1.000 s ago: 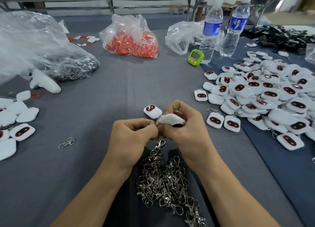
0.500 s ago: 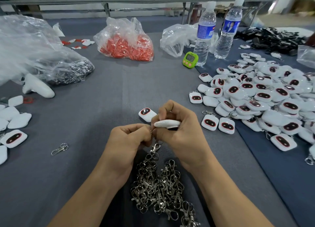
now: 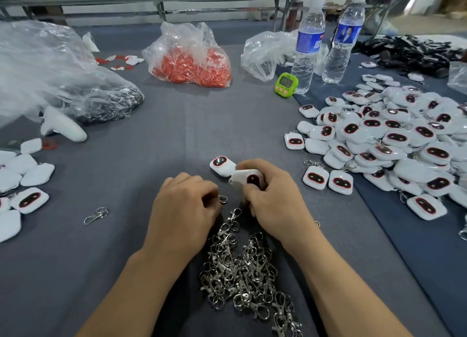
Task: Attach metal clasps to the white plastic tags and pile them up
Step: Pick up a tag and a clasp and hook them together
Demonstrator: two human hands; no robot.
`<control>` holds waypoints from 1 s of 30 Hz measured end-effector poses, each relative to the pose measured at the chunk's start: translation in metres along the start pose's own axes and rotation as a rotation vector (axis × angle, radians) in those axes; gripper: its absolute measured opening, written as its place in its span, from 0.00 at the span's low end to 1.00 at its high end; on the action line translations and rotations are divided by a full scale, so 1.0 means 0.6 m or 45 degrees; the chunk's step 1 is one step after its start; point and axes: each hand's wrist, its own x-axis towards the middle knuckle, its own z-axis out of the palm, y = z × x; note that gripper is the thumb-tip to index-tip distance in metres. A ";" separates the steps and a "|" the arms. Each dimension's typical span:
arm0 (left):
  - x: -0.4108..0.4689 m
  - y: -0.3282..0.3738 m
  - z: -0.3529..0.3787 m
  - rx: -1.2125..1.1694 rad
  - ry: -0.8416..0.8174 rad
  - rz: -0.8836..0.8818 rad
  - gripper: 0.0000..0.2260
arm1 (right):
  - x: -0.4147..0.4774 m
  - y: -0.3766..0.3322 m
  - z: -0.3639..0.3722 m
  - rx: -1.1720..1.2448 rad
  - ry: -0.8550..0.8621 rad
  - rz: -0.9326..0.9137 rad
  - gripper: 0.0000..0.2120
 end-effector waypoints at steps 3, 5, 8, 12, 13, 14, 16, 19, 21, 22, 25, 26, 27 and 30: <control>0.000 -0.002 -0.001 -0.060 -0.040 0.018 0.07 | -0.002 -0.004 0.004 0.124 -0.011 0.037 0.14; 0.000 -0.004 -0.001 -0.079 -0.049 0.037 0.07 | -0.003 -0.006 0.004 0.118 -0.026 0.033 0.14; 0.001 -0.008 -0.001 -0.121 -0.044 0.039 0.06 | -0.004 -0.008 0.005 0.080 -0.021 0.020 0.11; 0.003 -0.009 -0.003 -0.173 -0.066 0.015 0.08 | -0.004 -0.010 0.005 0.011 -0.014 -0.021 0.09; 0.004 -0.009 -0.003 -0.182 -0.066 0.011 0.07 | -0.005 -0.011 0.005 -0.004 -0.013 -0.030 0.09; 0.004 -0.010 -0.003 -0.192 -0.066 0.001 0.06 | -0.005 -0.011 0.004 -0.017 -0.015 -0.037 0.09; 0.004 -0.011 -0.004 -0.205 -0.070 -0.020 0.03 | -0.005 -0.013 0.002 -0.049 -0.028 -0.051 0.09; 0.004 -0.011 -0.003 -0.205 -0.089 -0.043 0.04 | -0.006 -0.014 0.001 -0.111 -0.039 -0.071 0.09; 0.003 -0.010 -0.004 -0.197 -0.087 -0.033 0.03 | -0.006 -0.014 0.002 -0.146 -0.028 -0.077 0.09; 0.003 -0.009 -0.004 -0.192 -0.086 -0.024 0.03 | -0.006 -0.014 0.003 -0.161 -0.021 -0.080 0.09; 0.002 -0.007 -0.004 -0.171 -0.090 0.008 0.03 | -0.008 -0.016 0.005 -0.231 -0.008 -0.109 0.07; 0.001 -0.007 -0.005 -0.166 -0.089 0.014 0.03 | -0.009 -0.018 0.005 -0.252 -0.008 -0.124 0.07; 0.001 -0.006 -0.005 -0.157 -0.085 0.022 0.04 | -0.010 -0.019 0.005 -0.268 -0.009 -0.142 0.06; -0.001 -0.005 -0.005 -0.079 -0.044 0.055 0.04 | -0.012 -0.025 0.008 -0.320 -0.027 -0.194 0.06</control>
